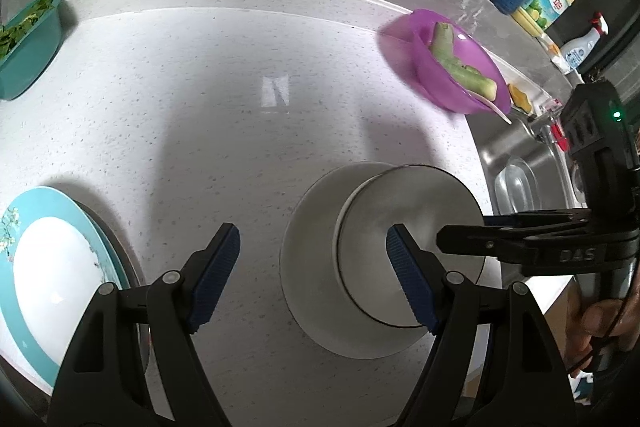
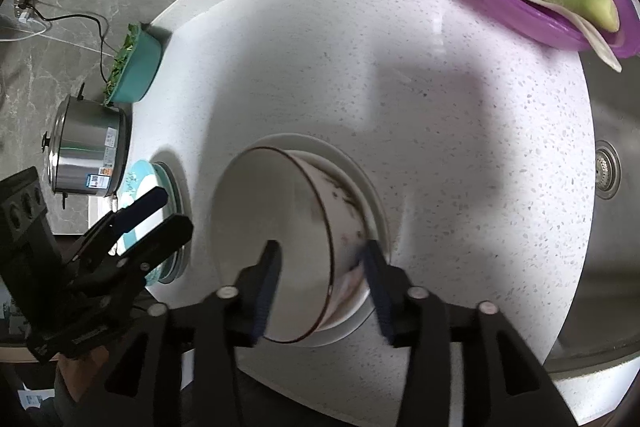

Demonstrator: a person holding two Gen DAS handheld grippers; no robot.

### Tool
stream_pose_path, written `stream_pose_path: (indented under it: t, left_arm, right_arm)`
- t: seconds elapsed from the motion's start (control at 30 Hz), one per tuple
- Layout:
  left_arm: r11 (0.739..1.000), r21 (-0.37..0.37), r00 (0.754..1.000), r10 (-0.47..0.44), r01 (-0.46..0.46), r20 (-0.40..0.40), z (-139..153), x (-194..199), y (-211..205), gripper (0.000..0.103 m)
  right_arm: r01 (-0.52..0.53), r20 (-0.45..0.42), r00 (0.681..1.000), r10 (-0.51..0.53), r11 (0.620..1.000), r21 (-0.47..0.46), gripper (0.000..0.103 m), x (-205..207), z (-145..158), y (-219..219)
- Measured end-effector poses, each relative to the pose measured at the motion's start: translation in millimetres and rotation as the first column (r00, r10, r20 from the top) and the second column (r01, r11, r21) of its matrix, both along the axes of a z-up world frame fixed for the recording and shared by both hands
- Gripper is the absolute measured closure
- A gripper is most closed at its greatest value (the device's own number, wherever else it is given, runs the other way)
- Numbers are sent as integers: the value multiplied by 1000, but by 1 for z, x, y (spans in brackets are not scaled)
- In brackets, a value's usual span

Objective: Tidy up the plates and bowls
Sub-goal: 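Open both tools and release the floral bowl into the bowl stack, then close the left tool on the bowl stack rim while the right tool grips it too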

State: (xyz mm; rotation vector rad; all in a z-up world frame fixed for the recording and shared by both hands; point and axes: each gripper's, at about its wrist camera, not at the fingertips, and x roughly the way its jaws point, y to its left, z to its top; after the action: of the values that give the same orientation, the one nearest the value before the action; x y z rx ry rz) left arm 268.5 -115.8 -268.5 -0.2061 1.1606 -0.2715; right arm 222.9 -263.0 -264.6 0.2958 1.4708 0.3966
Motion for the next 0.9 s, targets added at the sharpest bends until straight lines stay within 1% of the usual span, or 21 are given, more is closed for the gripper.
stream_pose_path:
  t: [0.03, 0.1, 0.13, 0.2, 0.33, 0.43, 0.5, 0.6, 0.67, 0.7, 0.77, 0.9]
  left_arm:
    - [1000, 0, 1000, 1, -1, -4, -1, 0, 1, 28]
    - [1000, 0, 1000, 10, -10, -6, -3, -2, 4, 28]
    - [1000, 0, 1000, 12, -12, -9, -4, -3, 6, 28]
    - [1000, 11, 1000, 14, -14, -14, -7, -5, 8, 28]
    - [999, 39, 999, 9, -8, -38, -12, -8, 13, 28]
    - [997, 74, 998, 5, -1, -56, -13, -9, 20, 28]
    - [996, 89, 998, -3, 9, -64, -12, -9, 28, 28]
    - [993, 114, 995, -17, 28, -95, -18, -4, 39, 28]
    - [987, 147, 990, -44, 63, -133, -27, 1, 41, 28]
    - [985, 155, 989, -54, 76, -139, -30, 3, 41, 28]
    - [981, 163, 984, -84, 109, -154, -35, 6, 39, 28]
    - [971, 165, 974, -143, 172, -173, -46, 18, 22, 28]
  right_arm:
    - [-9, 11, 1000, 9, 1000, -10, 43, 0, 3, 2]
    - [-26, 32, 999, 27, 999, -40, 40, 0, 10, 6]
    - [-28, 37, 999, 29, 999, -38, 39, 1, 11, 6]
    - [-28, 41, 999, 29, 999, -28, 39, 2, 15, 3]
    - [-17, 93, 995, 18, 1000, -9, 39, -2, 32, -11]
    - [24, 122, 992, -16, 998, -63, 40, -5, 36, -36]
    - [65, 103, 993, -58, 996, -67, 40, -10, 28, -57]
    - [91, 66, 994, -86, 993, -69, 45, -22, 10, -73]
    - [95, 27, 995, -94, 994, -57, 48, -29, -5, -74]
    - [101, 15, 995, -100, 994, -49, 48, -32, -11, -72]
    - [105, -3, 994, -105, 994, -33, 48, -37, -19, -67]
    - [109, -19, 994, -109, 994, -6, 48, -38, -26, -58]
